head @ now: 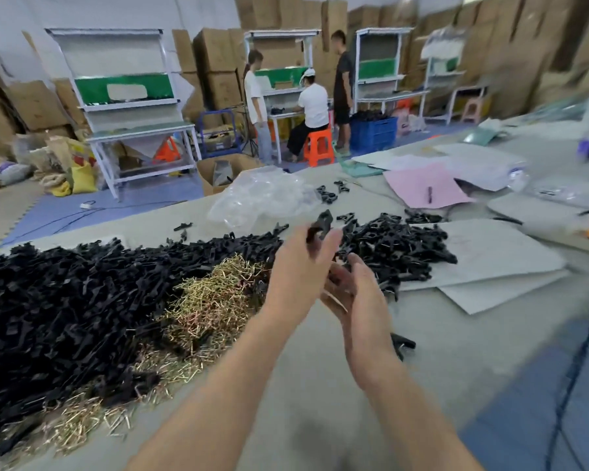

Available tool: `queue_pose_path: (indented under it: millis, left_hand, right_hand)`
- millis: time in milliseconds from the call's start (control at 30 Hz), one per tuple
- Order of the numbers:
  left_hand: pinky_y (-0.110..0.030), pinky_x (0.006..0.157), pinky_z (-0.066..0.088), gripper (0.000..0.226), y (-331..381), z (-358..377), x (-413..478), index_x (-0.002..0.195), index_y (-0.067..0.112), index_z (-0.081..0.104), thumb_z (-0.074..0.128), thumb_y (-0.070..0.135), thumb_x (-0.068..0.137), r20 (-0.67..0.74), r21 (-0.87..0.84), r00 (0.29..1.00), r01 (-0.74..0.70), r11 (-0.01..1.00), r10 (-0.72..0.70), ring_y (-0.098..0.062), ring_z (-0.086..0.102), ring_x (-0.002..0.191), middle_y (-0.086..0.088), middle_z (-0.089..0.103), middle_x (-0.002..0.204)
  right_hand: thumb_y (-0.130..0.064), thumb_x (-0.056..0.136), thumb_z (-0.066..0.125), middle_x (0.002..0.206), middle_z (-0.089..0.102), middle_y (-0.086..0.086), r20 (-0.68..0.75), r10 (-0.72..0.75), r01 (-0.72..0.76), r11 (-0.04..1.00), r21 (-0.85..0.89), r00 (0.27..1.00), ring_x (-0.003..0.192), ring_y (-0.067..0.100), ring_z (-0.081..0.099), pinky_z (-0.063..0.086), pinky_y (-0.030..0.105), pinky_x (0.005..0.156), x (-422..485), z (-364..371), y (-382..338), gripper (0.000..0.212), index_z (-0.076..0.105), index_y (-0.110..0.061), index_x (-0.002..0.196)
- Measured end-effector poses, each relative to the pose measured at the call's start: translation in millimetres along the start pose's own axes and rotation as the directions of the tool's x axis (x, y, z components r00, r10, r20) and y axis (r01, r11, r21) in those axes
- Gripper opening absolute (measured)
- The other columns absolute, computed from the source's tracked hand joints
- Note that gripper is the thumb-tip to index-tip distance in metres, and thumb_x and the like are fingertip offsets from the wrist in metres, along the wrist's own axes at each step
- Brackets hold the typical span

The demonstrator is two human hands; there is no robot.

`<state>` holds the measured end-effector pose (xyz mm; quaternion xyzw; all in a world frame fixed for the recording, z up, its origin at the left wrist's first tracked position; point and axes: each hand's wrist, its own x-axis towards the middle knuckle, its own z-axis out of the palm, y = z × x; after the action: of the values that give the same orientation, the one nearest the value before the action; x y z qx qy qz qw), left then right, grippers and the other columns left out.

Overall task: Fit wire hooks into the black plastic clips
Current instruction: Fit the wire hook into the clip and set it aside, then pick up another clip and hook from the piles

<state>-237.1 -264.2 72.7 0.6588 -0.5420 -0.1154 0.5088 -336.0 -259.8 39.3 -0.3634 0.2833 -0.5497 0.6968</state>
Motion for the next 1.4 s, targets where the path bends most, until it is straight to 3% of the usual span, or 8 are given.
queue_pose_path:
  millis: [100, 167, 400, 600, 733, 833, 1067, 1400]
  left_hand:
    - [-0.039, 0.118, 0.029, 0.086, 27, 25, 54, 0.157, 0.011, 0.017, 0.051, 0.060, 0.096, 0.171, -0.001, 0.978, 0.122, 0.993, -0.120, -0.022, 0.037, 0.143, -0.012, 0.038, 0.156]
    - [-0.041, 0.121, 0.023, 0.082, 24, 31, 59, 0.159, 0.010, 0.013, 0.045, 0.057, 0.100, 0.179, 0.017, 0.973, 0.144, 0.989, -0.144, -0.027, 0.029, 0.147, -0.013, 0.029, 0.161]
    - [-0.031, 0.111, 0.030, 0.054, -70, -52, -59, 0.145, 0.020, 0.043, 0.038, 0.049, 0.099, -0.001, 0.401, 0.999, -0.047, 0.915, 0.052, -0.016, 0.041, 0.131, -0.001, 0.048, 0.139]
    - [-0.053, 0.101, 0.043, 0.045, -164, -178, -172, 0.133, 0.008, 0.058, 0.063, 0.027, 0.092, -0.353, 0.637, 0.930, 0.315, 0.703, -0.097, -0.036, 0.052, 0.118, -0.012, 0.055, 0.130]
    - [-0.064, 0.105, 0.038, 0.040, -186, -224, -199, 0.125, -0.002, 0.064, 0.065, 0.021, 0.092, -0.519, 0.639, 0.837, 0.514, 0.572, -0.172, -0.050, 0.052, 0.120, -0.028, 0.058, 0.128]
    - [-0.058, 0.109, 0.034, 0.058, -186, -229, -196, 0.129, -0.002, 0.062, 0.044, 0.038, 0.091, -0.517, 0.661, 0.836, 0.527, 0.534, -0.184, -0.049, 0.048, 0.127, -0.032, 0.052, 0.136]
    - [-0.053, 0.096, 0.042, 0.046, -203, -241, -165, 0.134, 0.015, 0.060, 0.068, 0.030, 0.090, -0.493, 0.740, 0.853, 0.514, 0.434, -0.171, -0.039, 0.053, 0.124, -0.019, 0.054, 0.140]
    - [-0.044, 0.070, 0.047, 0.022, -214, -247, -164, 0.106, 0.025, 0.069, 0.075, 0.030, 0.085, -0.453, 0.777, 0.892, 0.399, 0.488, -0.008, -0.029, 0.058, 0.089, -0.001, 0.062, 0.101]
  right_hand:
    - [-0.031, 0.109, 0.040, 0.119, 0.072, 0.001, -0.091, -0.013, 0.005, 0.997, -0.083, 0.996, 0.097, 0.016, 0.073, 0.056, 0.034, 0.086, -1, -18, -8, 0.025, 0.057, -0.032, 0.127]
    - [-0.027, 0.108, 0.043, 0.114, 0.073, -0.001, -0.107, -0.011, -0.001, 0.994, -0.114, 0.994, 0.093, 0.015, 0.074, 0.056, 0.032, 0.082, -4, -25, -11, 0.023, 0.059, -0.034, 0.122]
    - [-0.011, 0.103, 0.047, 0.105, 0.069, 0.000, 0.019, -0.036, 0.040, 0.966, -0.257, 0.999, 0.081, 0.010, 0.068, 0.053, 0.025, 0.075, -21, -11, 18, 0.026, 0.061, -0.031, 0.113]
    - [-0.019, 0.102, 0.048, 0.099, 0.063, -0.023, 0.372, 0.062, 0.160, 0.827, -0.538, 0.926, 0.078, -0.001, 0.061, 0.046, 0.014, 0.068, -63, 46, 86, 0.034, 0.055, -0.051, 0.111]
    - [-0.020, 0.103, 0.046, 0.115, 0.058, -0.023, 0.550, 0.096, 0.363, 0.656, -0.661, 0.830, 0.105, -0.007, 0.054, 0.042, 0.013, 0.088, -87, 88, 131, 0.032, 0.051, -0.040, 0.128]
    - [-0.022, 0.104, 0.041, 0.133, 0.051, -0.020, 0.628, 0.101, 0.538, 0.423, -0.729, 0.772, 0.122, -0.002, 0.046, 0.041, 0.024, 0.104, -93, 108, 158, 0.039, 0.046, -0.035, 0.140]
    - [-0.025, 0.104, 0.041, 0.143, 0.049, -0.007, 0.701, 0.055, 0.694, 0.106, -0.713, 0.711, 0.133, 0.012, 0.040, 0.031, 0.031, 0.113, -70, 145, 193, 0.038, 0.049, -0.029, 0.141]
    - [-0.040, 0.101, 0.050, 0.124, 0.061, -0.013, 0.751, 0.008, 0.751, 0.006, -0.660, 0.660, 0.118, 0.014, 0.053, 0.025, 0.028, 0.103, -58, 149, 212, 0.025, 0.067, -0.029, 0.116]
